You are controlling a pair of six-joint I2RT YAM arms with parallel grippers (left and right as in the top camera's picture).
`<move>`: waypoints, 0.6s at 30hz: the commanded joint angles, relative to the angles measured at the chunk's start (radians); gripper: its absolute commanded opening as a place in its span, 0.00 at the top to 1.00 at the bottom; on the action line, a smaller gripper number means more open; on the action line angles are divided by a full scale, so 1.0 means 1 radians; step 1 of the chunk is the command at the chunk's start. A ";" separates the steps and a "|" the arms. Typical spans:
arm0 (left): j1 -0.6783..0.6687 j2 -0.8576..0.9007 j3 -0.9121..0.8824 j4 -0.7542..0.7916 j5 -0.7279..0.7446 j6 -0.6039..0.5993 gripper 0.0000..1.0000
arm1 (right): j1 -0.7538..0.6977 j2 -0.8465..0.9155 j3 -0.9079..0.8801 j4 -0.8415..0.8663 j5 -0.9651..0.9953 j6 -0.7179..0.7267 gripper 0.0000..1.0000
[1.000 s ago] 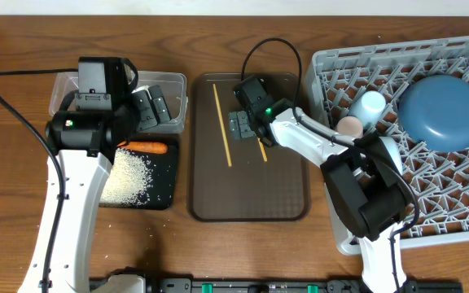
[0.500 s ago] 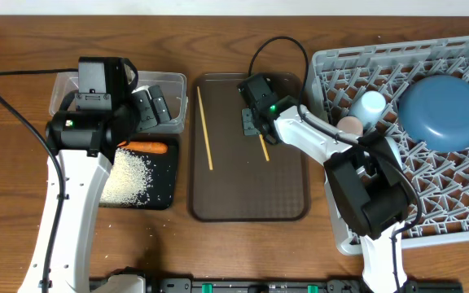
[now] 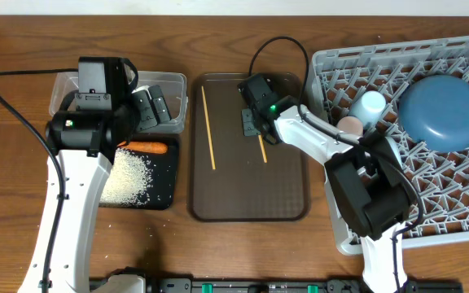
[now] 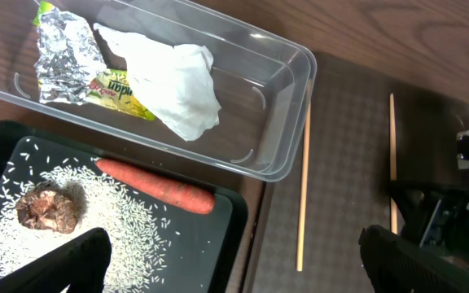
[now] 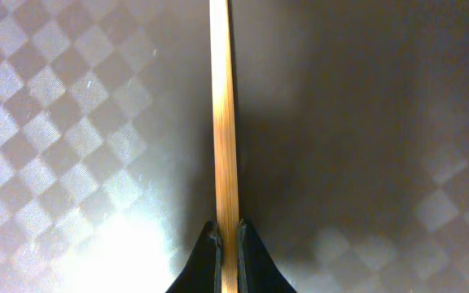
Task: Sort waste into correct bins and load items into the dishwasher rack
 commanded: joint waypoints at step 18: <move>0.005 0.003 0.010 -0.003 0.002 0.010 0.02 | -0.256 -0.549 -0.004 -0.426 -0.079 -0.274 0.99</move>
